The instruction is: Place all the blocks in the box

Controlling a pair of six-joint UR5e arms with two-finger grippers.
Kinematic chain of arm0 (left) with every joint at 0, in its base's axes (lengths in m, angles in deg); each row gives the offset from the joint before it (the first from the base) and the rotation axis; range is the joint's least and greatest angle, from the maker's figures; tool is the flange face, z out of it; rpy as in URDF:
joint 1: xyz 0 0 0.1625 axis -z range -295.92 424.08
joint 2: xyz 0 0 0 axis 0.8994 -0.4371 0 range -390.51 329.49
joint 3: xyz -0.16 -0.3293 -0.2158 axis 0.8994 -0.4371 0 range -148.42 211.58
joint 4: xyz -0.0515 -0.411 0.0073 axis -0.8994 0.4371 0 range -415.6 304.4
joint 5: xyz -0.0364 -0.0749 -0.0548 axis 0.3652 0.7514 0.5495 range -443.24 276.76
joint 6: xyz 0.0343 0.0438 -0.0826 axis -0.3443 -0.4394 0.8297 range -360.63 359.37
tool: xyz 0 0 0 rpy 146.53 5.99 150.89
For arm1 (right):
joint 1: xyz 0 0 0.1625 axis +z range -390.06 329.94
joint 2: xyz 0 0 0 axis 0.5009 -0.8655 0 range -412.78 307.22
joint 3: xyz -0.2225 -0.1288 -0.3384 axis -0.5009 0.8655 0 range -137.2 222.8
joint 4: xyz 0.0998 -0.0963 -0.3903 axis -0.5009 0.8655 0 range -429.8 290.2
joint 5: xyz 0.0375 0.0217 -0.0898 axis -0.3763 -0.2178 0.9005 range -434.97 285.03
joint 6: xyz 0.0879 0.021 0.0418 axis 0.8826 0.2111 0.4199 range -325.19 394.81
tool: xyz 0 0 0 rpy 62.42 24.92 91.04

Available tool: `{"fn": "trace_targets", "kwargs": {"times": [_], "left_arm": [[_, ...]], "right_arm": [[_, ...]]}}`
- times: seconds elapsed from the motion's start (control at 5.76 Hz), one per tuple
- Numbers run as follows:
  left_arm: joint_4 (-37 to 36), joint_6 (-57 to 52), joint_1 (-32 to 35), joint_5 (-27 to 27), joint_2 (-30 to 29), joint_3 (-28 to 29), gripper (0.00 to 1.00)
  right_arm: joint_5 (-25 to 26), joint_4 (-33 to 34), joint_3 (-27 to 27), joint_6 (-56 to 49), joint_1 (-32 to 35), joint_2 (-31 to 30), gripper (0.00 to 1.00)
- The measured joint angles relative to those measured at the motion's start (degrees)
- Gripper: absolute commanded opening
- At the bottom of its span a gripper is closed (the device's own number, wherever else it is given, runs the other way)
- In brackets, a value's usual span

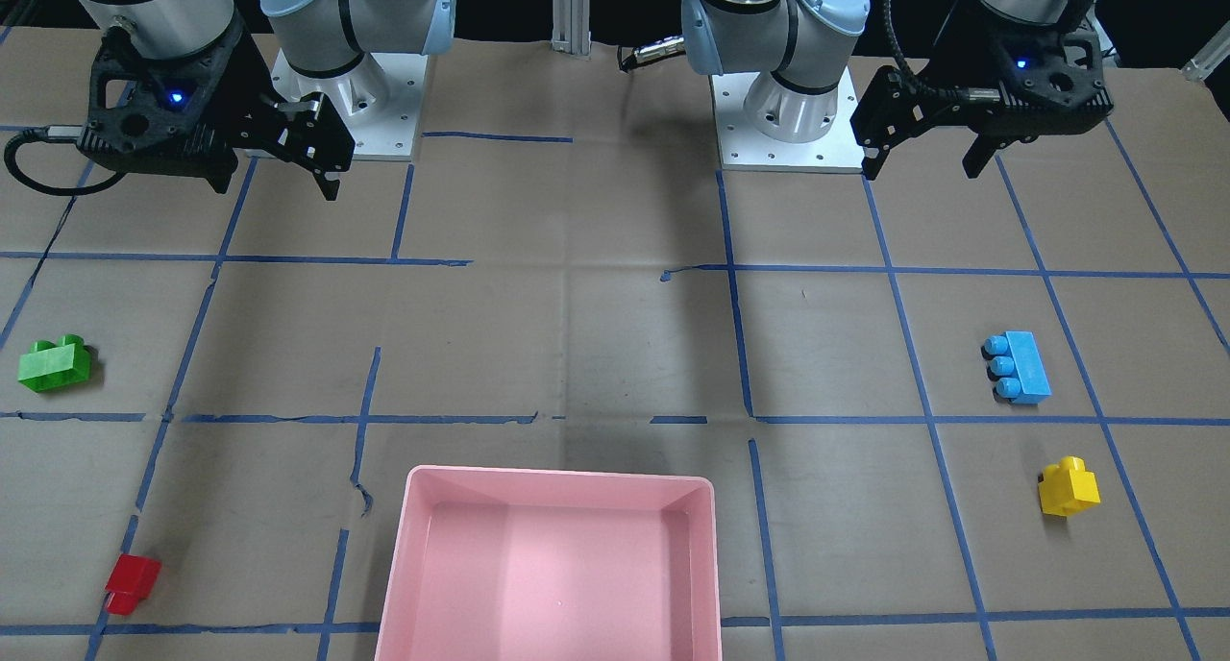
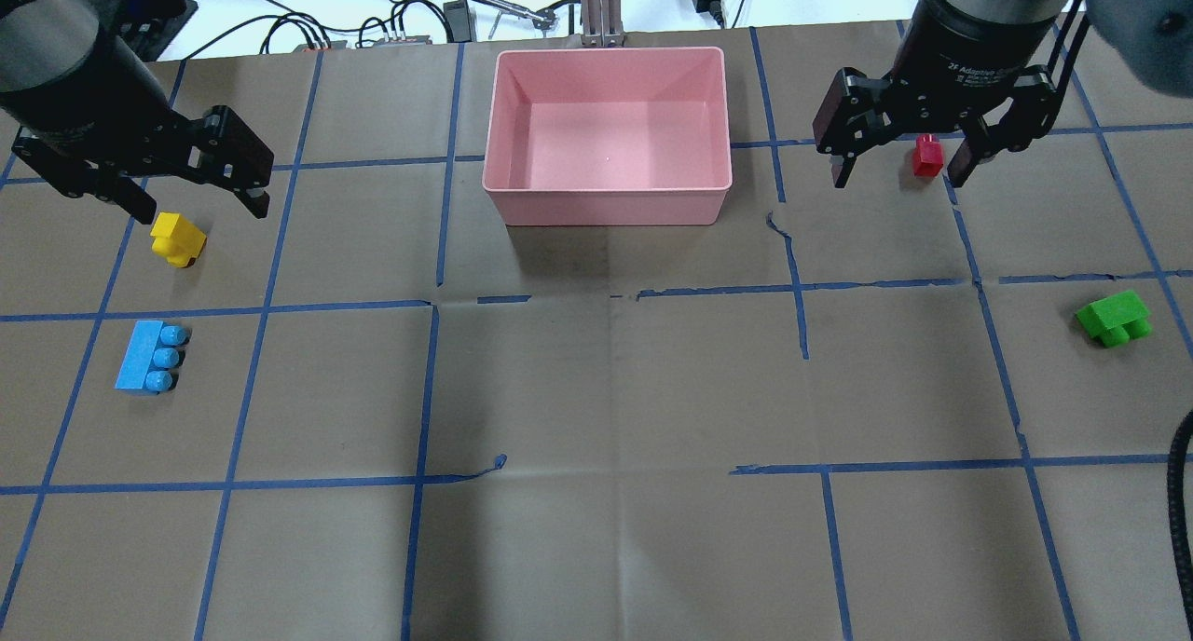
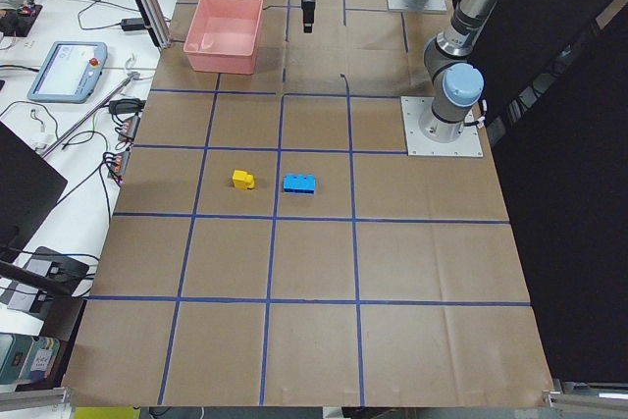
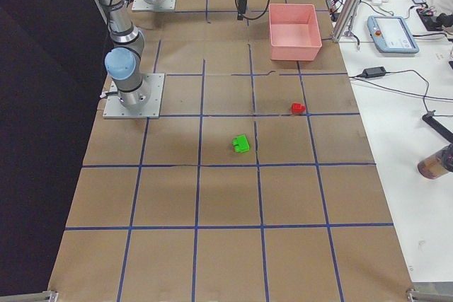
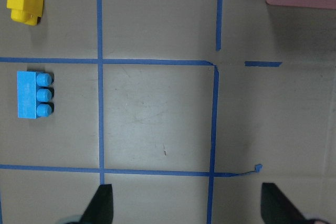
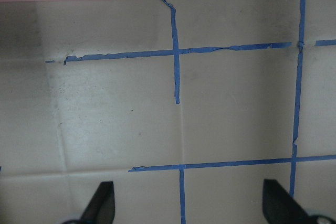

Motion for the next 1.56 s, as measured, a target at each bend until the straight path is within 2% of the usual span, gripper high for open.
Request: {"fn": "trace_targets", "kwargs": {"times": [0.35, 0.69, 1.04, 1.39, 1.56], "left_arm": [[-0.02, -0.33, -0.33, -0.03, 0.03, -0.04, 1.00], [0.46, -2.97, -5.81, 0.12, -0.20, -0.08, 0.99], [1.40, -18.72, -18.14, 0.12, -2.45, -1.73, 0.99], [-7.24, -35.27, -26.11, 0.13, -6.59, -6.32, 0.98], [-12.08, -40.11, -28.79, 0.16, -10.24, -8.00, 0.98]], "right_arm": [[0.00, 0.00, 0.00, -0.02, -0.01, 0.02, 1.00], [-0.02, 0.05, 0.06, -0.08, -0.01, 0.24, 1.00], [0.30, 0.33, 0.57, -0.36, -0.14, 0.44, 1.00], [0.07, 0.89, 0.62, -1.02, -1.06, 0.83, 1.00], [0.34, 1.03, 0.32, -4.14, -3.45, 1.18, 1.00]]}}
